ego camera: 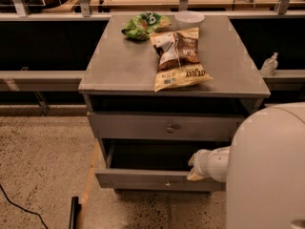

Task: Close middle drawer

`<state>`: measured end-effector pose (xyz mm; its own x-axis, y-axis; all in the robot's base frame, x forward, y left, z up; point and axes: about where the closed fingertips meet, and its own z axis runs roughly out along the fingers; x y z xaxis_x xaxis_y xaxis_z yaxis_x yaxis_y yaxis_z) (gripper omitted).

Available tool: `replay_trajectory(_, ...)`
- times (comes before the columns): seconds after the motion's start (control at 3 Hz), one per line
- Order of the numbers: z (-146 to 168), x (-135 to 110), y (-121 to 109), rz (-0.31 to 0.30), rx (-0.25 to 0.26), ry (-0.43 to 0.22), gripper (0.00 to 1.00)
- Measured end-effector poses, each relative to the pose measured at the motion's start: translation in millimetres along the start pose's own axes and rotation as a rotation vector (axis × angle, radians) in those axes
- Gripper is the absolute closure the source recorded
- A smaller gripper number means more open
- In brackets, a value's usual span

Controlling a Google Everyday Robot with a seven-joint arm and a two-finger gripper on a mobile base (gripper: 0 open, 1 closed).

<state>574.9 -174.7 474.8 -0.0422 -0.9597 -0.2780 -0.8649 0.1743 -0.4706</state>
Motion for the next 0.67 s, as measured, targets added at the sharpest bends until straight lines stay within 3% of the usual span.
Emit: replay_trajectory(0.67, 1.6, -2.2, -3.4, -0.009, 0.017, -0.004, 1.00)
